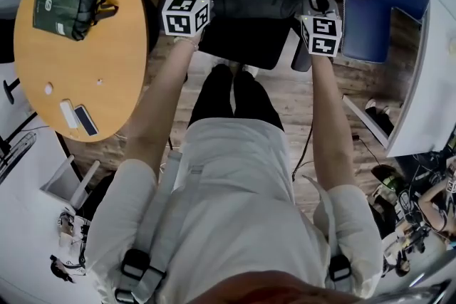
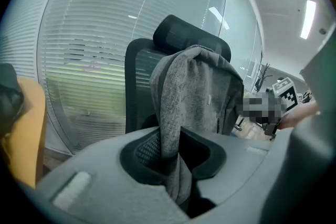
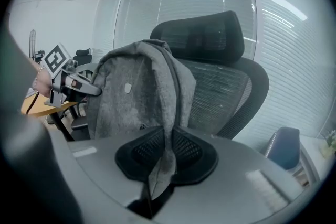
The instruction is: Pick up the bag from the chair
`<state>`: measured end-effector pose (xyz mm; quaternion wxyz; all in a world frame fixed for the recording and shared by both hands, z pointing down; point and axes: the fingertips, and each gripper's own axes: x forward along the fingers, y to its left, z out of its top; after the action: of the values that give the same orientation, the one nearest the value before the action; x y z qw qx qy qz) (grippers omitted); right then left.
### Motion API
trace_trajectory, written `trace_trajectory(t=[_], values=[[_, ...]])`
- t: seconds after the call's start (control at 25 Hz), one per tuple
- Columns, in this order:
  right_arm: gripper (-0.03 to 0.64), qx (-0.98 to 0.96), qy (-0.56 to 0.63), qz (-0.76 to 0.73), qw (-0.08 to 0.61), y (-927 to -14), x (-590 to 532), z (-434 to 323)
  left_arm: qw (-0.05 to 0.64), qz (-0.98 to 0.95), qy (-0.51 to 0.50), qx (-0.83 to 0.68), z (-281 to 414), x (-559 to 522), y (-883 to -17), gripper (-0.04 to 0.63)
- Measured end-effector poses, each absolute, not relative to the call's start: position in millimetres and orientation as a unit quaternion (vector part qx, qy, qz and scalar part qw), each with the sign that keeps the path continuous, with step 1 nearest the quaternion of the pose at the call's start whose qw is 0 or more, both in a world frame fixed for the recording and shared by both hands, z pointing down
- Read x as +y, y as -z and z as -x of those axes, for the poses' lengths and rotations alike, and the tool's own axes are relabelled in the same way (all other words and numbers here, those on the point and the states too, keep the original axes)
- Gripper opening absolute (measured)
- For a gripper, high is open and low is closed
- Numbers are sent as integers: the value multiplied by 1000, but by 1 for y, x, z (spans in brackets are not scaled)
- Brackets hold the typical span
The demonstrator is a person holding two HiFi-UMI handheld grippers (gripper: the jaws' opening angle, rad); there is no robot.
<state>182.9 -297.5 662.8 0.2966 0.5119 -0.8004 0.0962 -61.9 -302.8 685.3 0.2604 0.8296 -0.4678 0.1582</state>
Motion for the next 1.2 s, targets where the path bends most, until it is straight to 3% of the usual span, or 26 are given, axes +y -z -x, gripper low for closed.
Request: trace_trajectory(t=[1.2], values=[[43, -804, -61, -535, 251, -524, -241, -175, 203, -842, -117, -485, 68, -257, -544, 66]])
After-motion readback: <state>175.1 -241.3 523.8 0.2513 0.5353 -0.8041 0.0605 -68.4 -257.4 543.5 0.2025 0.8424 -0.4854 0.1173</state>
